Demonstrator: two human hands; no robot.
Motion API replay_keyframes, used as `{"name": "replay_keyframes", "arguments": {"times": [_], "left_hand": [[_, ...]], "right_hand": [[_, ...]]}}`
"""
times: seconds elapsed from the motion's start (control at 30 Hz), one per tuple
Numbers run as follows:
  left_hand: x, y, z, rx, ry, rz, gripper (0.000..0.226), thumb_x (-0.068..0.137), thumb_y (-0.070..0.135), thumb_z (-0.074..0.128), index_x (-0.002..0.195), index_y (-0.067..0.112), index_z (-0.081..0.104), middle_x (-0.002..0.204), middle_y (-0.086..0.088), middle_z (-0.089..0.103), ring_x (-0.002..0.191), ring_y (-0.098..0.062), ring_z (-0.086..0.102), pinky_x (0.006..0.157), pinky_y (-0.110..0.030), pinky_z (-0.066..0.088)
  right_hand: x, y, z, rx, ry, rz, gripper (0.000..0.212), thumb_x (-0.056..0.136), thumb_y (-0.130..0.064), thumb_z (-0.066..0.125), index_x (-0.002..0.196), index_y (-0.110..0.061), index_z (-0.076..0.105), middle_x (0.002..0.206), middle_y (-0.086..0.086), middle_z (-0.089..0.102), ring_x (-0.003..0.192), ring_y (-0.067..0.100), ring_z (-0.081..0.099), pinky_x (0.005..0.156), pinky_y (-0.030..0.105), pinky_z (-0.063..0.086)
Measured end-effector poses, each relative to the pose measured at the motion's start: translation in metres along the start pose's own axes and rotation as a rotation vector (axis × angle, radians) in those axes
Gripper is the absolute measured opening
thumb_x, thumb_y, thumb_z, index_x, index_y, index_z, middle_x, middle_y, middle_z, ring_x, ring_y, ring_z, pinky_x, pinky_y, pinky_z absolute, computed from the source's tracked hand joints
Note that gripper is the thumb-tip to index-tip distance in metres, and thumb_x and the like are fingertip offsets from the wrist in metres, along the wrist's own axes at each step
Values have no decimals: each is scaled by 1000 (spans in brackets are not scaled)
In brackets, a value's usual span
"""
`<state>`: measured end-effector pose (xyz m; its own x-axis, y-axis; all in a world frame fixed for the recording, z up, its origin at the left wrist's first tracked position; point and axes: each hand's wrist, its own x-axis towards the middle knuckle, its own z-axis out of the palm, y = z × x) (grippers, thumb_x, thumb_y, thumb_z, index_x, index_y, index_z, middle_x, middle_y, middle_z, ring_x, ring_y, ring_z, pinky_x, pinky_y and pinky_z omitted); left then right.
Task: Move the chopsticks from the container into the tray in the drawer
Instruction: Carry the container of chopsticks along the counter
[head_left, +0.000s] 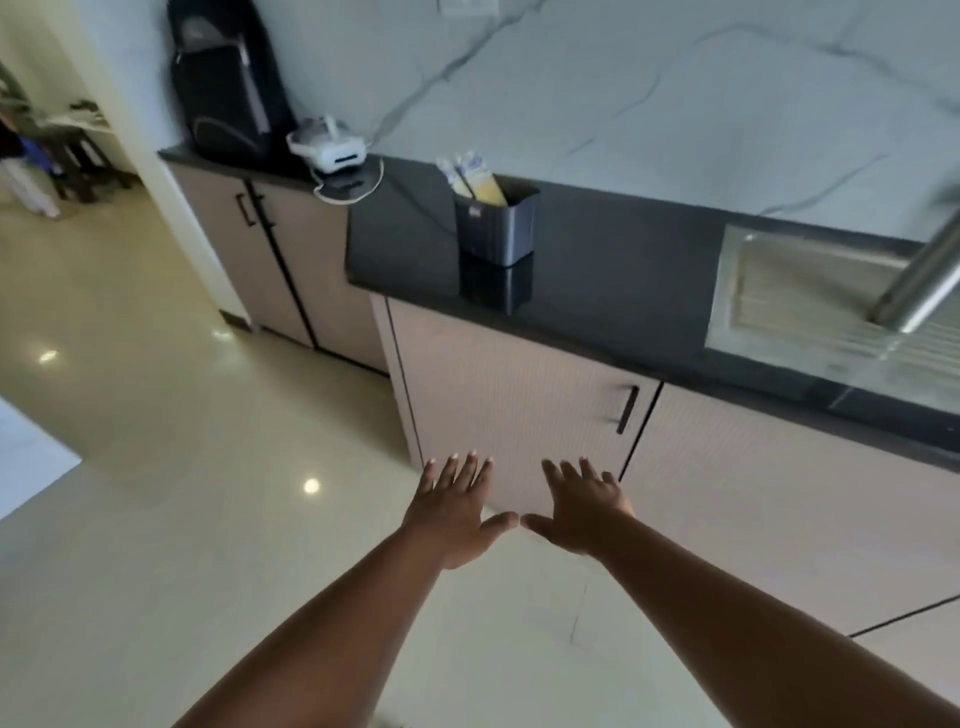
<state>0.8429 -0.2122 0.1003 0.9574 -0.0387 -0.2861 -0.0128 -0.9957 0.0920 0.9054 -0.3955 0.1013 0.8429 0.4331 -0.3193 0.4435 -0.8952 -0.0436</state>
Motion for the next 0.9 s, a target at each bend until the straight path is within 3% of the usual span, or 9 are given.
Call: {"name": "replay_keyframes", "arguments": {"times": [0.4,0.67,0.9], "left_hand": [[137,-106,-144,-23,264,62,87,85,77,12,151,26,-14,161,-2,-15,147,-24,-16,113,-45,-15],[197,-165,-185,-3,198,56,88,84,78,11,149,26,-17,159,-1,-20,145,-24,-20,113,-45,-17],[242,-180,-208,3,212,118,89,83,80,10,149,27,-17,159,-1,-23,144,-23,-23,113,-45,-16]], "right_hand": [[119,-35,-155,-18,257,36,93,85,-72,42,153,-20,5,162,6,14,149,29,4,118,49,13],[177,-42,-195,121,296,150,95,82,-75,42,153,-25,3,163,5,8,149,27,2,118,47,10],[237,-16,-239,360,425,258,101,77,-79,45,153,-26,4,163,1,7,148,24,13,114,47,25]]}}
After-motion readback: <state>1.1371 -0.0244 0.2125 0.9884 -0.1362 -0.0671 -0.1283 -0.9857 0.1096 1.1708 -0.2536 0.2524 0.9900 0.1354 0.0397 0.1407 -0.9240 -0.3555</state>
